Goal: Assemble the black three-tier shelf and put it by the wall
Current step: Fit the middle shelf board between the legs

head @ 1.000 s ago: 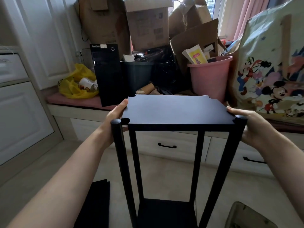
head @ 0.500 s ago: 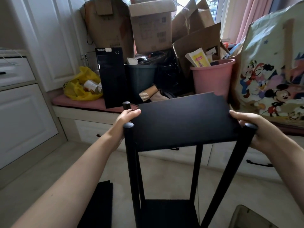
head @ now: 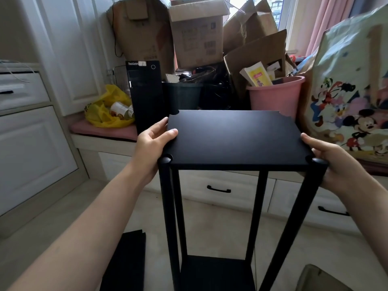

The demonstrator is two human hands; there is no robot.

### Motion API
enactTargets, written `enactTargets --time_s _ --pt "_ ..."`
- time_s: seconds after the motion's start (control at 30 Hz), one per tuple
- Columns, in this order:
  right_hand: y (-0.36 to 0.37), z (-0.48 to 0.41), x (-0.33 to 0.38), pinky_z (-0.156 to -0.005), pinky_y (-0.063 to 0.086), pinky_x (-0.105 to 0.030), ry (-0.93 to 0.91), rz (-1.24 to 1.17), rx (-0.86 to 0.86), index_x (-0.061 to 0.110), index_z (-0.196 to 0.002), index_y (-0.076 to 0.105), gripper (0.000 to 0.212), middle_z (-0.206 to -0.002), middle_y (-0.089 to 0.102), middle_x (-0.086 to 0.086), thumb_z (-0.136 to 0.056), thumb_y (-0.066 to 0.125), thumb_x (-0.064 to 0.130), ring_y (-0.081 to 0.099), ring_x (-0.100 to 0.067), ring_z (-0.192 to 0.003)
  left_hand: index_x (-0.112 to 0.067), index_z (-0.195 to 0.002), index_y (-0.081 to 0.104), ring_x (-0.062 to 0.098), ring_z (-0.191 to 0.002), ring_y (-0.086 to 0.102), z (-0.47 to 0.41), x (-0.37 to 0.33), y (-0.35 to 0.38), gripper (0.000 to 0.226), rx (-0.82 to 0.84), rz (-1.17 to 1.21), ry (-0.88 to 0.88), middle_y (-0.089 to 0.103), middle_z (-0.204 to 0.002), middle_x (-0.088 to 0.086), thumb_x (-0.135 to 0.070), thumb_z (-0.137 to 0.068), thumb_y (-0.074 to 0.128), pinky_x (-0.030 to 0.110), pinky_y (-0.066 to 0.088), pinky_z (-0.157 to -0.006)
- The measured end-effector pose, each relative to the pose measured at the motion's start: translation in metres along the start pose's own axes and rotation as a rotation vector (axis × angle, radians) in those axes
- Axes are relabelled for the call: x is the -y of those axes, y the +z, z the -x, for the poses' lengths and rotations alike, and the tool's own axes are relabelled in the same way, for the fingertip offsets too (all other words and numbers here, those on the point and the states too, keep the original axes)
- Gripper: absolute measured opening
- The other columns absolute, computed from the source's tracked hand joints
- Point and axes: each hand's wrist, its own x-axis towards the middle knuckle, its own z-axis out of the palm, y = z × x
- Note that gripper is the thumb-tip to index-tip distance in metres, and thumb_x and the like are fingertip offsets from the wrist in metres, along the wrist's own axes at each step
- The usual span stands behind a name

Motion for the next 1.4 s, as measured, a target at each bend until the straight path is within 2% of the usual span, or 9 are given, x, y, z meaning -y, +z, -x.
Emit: enactTargets --time_s 0.23,0.37,0.6,0.73,0.8,0.97,1.13,1.23,1.4 --pt "-0.003 -0.002 0.002 -0.073 0.061 -0.047 0.035 0.040 0.007 0.007 -0.112 0.067 0.043 -0.107 0.075 -0.008 -0.075 0.067 0.029 0.074 -0.023 -0.091 -0.020 -0.102 0.069 0.010 -0.075 0.075 0.002 -0.013 -0.005 0.013 -0.002 -0.069 -0.065 0.079 -0.083 -0.006 -0.013 -0.091 0.072 0.019 0.056 -0.058" --pt "-0.004 -0.003 0.002 -0.077 0.060 -0.050 0.039 0.068 0.016 0.006 -0.113 0.068 0.043 -0.114 0.073 -0.010 -0.076 0.067 0.029 0.074 -0.024 -0.094 -0.013 -0.118 0.065 0.016 -0.085 0.073 0.005 -0.019 -0.003 0.031 -0.093 -0.169 -0.072 0.073 -0.099 0.004 -0.016 -0.089 0.076 0.024 0.060 -0.062" --pt "-0.004 -0.004 -0.001 -0.065 0.060 -0.044 0.100 0.089 0.035 0.002 -0.121 0.062 0.053 -0.114 0.072 -0.015 -0.075 0.068 0.025 0.073 -0.029 -0.095 -0.008 -0.129 0.062 0.016 -0.079 0.064 0.007 -0.031 -0.007 0.044 -0.072 -0.237 -0.213 0.065 -0.103 0.005 -0.020 -0.089 0.076 0.017 0.049 -0.043" --pt "-0.002 -0.003 -0.002 -0.060 0.060 -0.042 0.111 0.071 0.017 0.001 -0.118 0.062 0.051 -0.106 0.074 -0.014 -0.073 0.067 0.024 0.075 -0.027 -0.087 -0.006 -0.107 0.067 0.013 -0.051 0.068 0.008 -0.029 -0.008 0.020 -0.073 -0.191 -0.301 0.072 -0.075 0.004 -0.020 -0.094 0.070 0.023 0.052 -0.043" --pt "-0.002 -0.003 -0.003 -0.058 0.060 -0.042 0.114 0.057 0.018 0.001 -0.117 0.063 0.049 -0.106 0.075 -0.013 -0.073 0.066 0.023 0.075 -0.027 -0.085 -0.007 -0.100 0.065 0.015 -0.053 0.070 0.006 -0.027 -0.012 0.014 -0.053 -0.096 -0.345 0.074 -0.066 0.002 -0.020 -0.095 0.067 0.026 0.055 -0.046" --pt "-0.004 -0.005 -0.004 -0.060 0.060 -0.044 0.115 0.016 0.020 0.001 -0.118 0.063 0.048 -0.112 0.073 -0.014 -0.074 0.063 0.023 0.074 -0.029 -0.092 -0.014 -0.099 0.066 0.014 -0.055 0.069 0.004 -0.019 -0.008 0.017 -0.020 0.009 -0.448 0.074 -0.068 -0.002 -0.031 -0.097 0.066 0.024 0.056 -0.047" --pt "-0.004 -0.008 -0.003 -0.063 0.060 -0.046 0.143 -0.015 0.044 -0.001 -0.118 0.062 0.047 -0.115 0.071 -0.017 -0.078 0.063 0.024 0.072 -0.032 -0.097 -0.012 -0.111 0.064 0.014 -0.068 0.068 0.003 -0.016 -0.007 0.036 0.018 0.107 -0.552 0.067 -0.099 -0.001 -0.045 -0.100 0.057 0.023 0.058 -0.051" --pt "-0.001 -0.008 -0.002 -0.062 0.060 -0.046 0.129 -0.011 0.055 -0.001 -0.117 0.063 0.045 -0.114 0.072 -0.017 -0.079 0.064 0.025 0.073 -0.032 -0.095 -0.009 -0.114 0.066 0.016 -0.064 0.074 0.003 -0.015 -0.009 0.041 0.026 0.140 -0.573 0.078 -0.086 0.003 -0.046 -0.100 0.057 0.025 0.057 -0.050" --pt "0.002 -0.008 0.001 -0.071 0.060 -0.051 0.082 -0.037 0.025 0.004 -0.128 0.057 0.054 -0.122 0.069 -0.017 -0.084 0.069 0.033 0.069 -0.033 -0.107 -0.016 -0.124 0.065 0.022 -0.074 0.077 0.006 -0.013 -0.010 0.041 0.056 0.210 -0.594 0.079 -0.092 0.009 -0.048 -0.100 0.055 0.030 0.060 -0.053"
